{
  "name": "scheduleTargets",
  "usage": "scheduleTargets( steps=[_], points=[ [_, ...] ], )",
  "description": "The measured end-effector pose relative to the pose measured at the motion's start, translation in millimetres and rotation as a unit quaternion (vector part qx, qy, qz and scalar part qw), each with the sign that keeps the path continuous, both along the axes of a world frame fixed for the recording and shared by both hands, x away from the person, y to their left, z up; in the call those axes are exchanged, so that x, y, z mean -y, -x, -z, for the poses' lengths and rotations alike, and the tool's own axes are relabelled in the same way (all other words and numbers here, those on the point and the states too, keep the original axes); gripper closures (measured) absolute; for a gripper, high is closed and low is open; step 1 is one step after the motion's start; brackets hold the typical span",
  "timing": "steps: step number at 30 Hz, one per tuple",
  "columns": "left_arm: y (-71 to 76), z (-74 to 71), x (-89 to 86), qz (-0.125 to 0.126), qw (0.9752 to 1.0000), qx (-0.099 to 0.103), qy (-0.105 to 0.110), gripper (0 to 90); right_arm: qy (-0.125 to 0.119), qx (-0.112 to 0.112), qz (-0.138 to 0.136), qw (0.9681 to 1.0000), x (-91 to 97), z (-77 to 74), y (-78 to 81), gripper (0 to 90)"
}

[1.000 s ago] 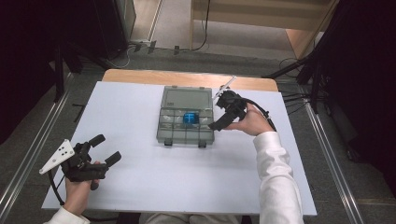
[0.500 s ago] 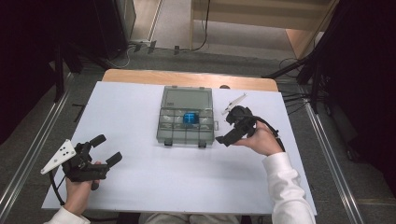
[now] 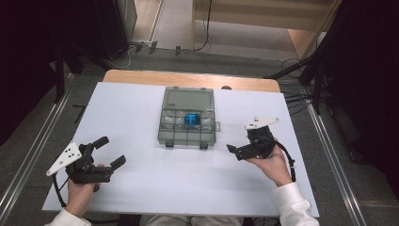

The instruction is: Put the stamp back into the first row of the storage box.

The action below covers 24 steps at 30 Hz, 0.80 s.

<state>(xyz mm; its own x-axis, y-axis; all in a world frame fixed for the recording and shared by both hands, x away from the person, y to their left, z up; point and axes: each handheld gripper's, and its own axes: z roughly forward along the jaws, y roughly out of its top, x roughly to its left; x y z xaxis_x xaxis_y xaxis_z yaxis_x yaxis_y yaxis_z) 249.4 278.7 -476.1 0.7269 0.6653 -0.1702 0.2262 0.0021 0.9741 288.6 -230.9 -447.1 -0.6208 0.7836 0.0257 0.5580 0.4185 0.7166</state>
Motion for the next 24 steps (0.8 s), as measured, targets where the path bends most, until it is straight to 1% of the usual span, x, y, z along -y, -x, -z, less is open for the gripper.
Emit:
scheduleTargets(
  steps=[1,2,3,5,6,7,8,10,11,13,15,16,17,18,21,24],
  points=[
    [0.0,0.1,0.4,0.001,1.0,0.0,-0.002,0.0,-0.003,0.006,0.004,1.0,1.6,-0.6,2.7,0.0],
    [-0.1,0.1,0.4,0.003,1.0,-0.001,-0.003,0.0,-0.01,0.017,0.009,0.9998,3.0,-0.9,6.5,0.0],
    [0.0,0.0,0.6,0.003,1.0,-0.001,-0.002,0.0,-0.025,0.03,0.016,0.9991,5.2,-0.4,11.6,0.0],
    [0.0,-0.1,0.4,0.002,1.0,-0.001,-0.002,0.0,-0.032,0.033,0.021,0.9987,7.3,0.1,15.9,0.0],
    [0.0,-0.1,0.1,0.002,1.0,-0.001,-0.003,0.0,-0.034,0.043,0.025,0.9982,8.0,0.7,18.5,0.0],
    [-0.1,0.0,0.0,0.001,1.0,-0.001,-0.002,0.0,-0.036,0.066,0.037,0.9965,9.2,2.2,23.5,0.0],
    [-0.2,0.0,-0.4,0.002,1.0,-0.001,-0.003,0.0,-0.044,0.084,0.046,0.9944,10.7,4.2,28.0,0.0],
    [-0.4,0.1,-0.4,0.002,1.0,-0.002,-0.005,0.0,-0.063,0.104,0.055,0.9911,15.1,9.8,35.8,0.0],
    [-0.5,0.2,-0.2,0.002,1.0,-0.002,-0.006,0.0,-0.068,0.113,0.06,0.9894,17.3,13.0,39.6,0.0],
    [-0.5,0.5,0.4,0.003,0.9999,-0.004,-0.009,0.0,-0.091,0.144,0.067,0.9831,23.5,23.1,48.8,0.0],
    [-0.7,0.8,0.9,0.003,0.9999,-0.005,-0.01,0.0,-0.114,0.155,0.079,0.9781,30.0,34.3,56.7,0.0],
    [-0.9,0.8,1.1,0.004,0.9999,-0.005,-0.009,0.0,-0.121,0.158,0.083,0.9765,33.0,39.0,59.2,0.0],
    [-1.0,0.7,1.3,0.005,0.9999,-0.006,-0.009,0.0,-0.121,0.157,0.088,0.9762,35.1,42.1,61.0,0.0],
    [-1.0,0.8,1.5,0.005,0.9999,-0.006,-0.008,0.0,-0.118,0.155,0.091,0.9766,36.9,43.9,61.9,0.0],
    [-1.5,0.5,1.6,0.011,0.9999,-0.009,-0.005,0.0,-0.112,0.163,0.102,0.9749,41.1,48.2,66.9,0.0],
    [-1.8,0.5,2.1,0.014,0.9998,-0.011,-0.003,0.0,-0.107,0.164,0.106,0.9749,41.4,51.1,67.6,0.0]
  ],
)
